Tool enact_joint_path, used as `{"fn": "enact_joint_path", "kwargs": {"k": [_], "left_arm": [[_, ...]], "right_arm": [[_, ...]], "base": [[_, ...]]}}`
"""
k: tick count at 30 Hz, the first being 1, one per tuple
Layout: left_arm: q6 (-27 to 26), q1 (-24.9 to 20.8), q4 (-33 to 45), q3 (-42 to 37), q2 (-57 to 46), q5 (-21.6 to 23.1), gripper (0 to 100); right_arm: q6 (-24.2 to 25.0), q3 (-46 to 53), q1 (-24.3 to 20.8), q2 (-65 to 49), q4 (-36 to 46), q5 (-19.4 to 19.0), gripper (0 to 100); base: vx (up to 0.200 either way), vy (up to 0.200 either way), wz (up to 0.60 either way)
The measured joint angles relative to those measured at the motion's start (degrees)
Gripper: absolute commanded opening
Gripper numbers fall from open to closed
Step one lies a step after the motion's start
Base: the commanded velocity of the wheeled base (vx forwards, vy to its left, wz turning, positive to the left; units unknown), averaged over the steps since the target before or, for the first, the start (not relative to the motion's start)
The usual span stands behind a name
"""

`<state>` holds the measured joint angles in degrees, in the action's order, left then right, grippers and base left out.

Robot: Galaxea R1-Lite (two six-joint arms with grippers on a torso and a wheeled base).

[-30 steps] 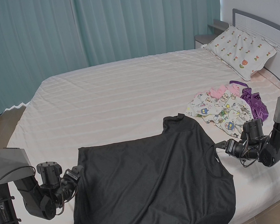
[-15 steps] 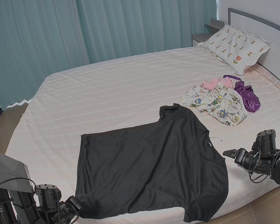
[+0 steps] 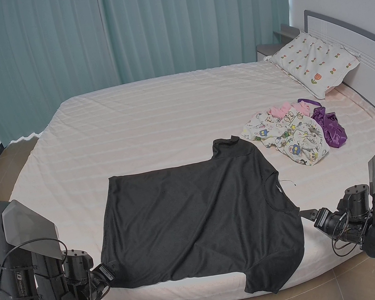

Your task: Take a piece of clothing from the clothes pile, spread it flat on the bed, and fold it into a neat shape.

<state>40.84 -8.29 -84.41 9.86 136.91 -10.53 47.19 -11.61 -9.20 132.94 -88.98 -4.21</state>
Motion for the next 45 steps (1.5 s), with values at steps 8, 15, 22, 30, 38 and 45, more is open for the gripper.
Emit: {"fn": "enact_joint_path", "kwargs": {"k": [8, 15, 22, 30, 38, 45], "left_arm": [[-0.7, -0.5, -0.3, 3.4, 3.5, -0.2, 0], [-0.5, 0.0, -0.3, 3.6, 4.3, -0.4, 0], [-0.4, 1.1, -0.4, 1.9, 4.0, -0.3, 0], [0.3, 1.8, -0.4, 1.1, 3.7, -0.2, 0], [0.4, 2.0, -0.4, 1.0, 3.7, -0.1, 0], [0.4, 2.0, -0.4, 1.1, 3.7, -0.1, 0]], "right_arm": [[-0.2, 0.4, -0.3, 1.1, 0.0, -0.1, 100], [-4.9, 0.1, -0.9, 3.0, 0.0, -0.5, 100], [-10.2, -4.0, -1.1, 6.5, 0.6, -1.7, 100], [-11.3, -14.0, -1.3, 8.8, 10.9, -3.5, 0], [-13.3, -22.3, -0.3, 9.4, 17.1, -4.7, 0], [-16.4, -30.7, 2.4, 9.5, 22.9, -5.5, 0]], "base": [[0.000, 0.000, 0.00], [0.000, 0.000, 0.00], [0.000, 0.000, 0.00], [0.000, 0.000, 0.00], [0.000, 0.000, 0.00], [0.000, 0.000, 0.00]]}}
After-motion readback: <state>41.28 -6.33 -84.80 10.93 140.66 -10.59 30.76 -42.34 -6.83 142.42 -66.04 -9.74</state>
